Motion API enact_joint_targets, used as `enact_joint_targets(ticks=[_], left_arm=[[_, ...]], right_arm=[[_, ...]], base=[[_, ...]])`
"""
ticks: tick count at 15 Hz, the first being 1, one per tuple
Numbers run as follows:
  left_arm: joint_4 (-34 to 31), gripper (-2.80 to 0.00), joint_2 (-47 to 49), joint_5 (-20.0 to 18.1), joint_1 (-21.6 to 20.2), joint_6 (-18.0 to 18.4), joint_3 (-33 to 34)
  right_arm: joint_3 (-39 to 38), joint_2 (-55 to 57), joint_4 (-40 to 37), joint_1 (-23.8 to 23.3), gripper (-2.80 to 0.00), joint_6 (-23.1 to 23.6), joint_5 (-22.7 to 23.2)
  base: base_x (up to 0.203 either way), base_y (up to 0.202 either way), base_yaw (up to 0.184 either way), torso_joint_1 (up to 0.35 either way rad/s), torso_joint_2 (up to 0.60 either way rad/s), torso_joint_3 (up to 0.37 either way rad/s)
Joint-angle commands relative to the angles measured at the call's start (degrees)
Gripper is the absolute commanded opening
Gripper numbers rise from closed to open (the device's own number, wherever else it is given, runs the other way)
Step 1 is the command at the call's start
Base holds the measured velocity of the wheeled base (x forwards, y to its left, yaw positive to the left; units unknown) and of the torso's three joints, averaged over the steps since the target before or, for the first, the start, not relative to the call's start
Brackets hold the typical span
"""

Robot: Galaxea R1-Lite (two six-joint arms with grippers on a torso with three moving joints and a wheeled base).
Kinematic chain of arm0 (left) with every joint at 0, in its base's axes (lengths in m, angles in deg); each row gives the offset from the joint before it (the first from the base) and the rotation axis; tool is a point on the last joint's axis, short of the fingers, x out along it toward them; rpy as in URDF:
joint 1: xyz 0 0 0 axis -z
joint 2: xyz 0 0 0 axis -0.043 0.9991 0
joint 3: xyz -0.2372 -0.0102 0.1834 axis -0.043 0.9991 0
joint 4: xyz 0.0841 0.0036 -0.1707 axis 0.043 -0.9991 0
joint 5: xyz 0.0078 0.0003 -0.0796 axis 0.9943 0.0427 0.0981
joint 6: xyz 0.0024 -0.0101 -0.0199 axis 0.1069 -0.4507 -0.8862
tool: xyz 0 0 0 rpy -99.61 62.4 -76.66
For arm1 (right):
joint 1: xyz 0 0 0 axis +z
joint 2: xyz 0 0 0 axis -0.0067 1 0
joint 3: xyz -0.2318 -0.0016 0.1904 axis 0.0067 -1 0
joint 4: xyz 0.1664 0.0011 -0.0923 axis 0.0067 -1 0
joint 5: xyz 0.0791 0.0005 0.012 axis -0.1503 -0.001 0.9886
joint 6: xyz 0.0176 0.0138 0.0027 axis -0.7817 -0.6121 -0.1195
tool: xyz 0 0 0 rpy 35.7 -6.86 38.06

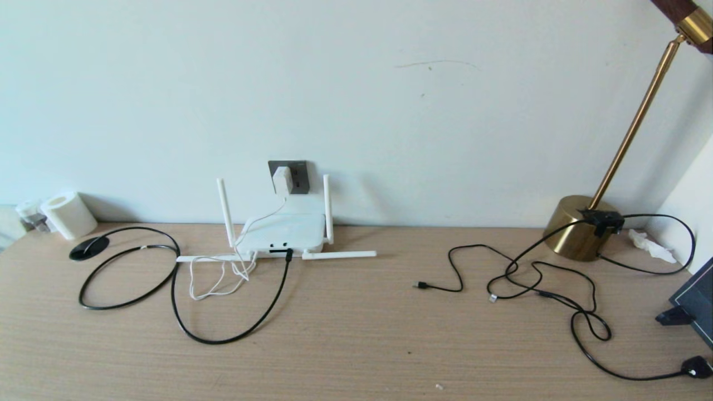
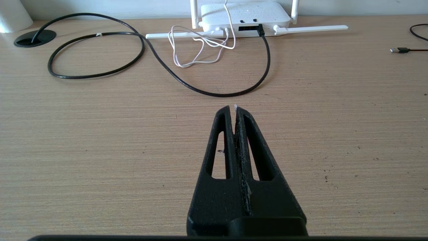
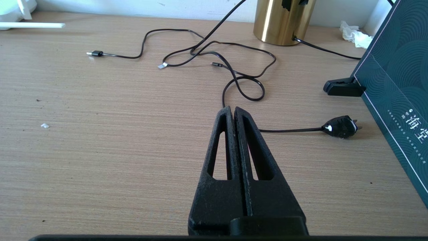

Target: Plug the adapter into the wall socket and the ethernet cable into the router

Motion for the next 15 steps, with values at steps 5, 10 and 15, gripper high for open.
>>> enact_joint_targets(ticks=[5,10,15], left_arm=[[0.0,-2.80,0.2,0.0,0.0,0.0,0.0],[0.0,-2.80,0.1,0.0,0.0,0.0,0.0],[0.0,-2.80,0.2,0.0,0.0,0.0,0.0]], right_arm=[[0.0,0.1,0.0,0.0,-2.80,0.1,0.0],[0.1,0.0,0.1,-0.1,-2.80,-0.1,-1.0],[0.0,0.0,0.2,0.0,-2.80,-0.6,-1.0]], base=[[0.000,0.000,0.000,0.000,0.00,0.000],[0.000,0.000,0.000,0.000,0.00,0.000],[0.000,0.000,0.000,0.000,0.00,0.000]])
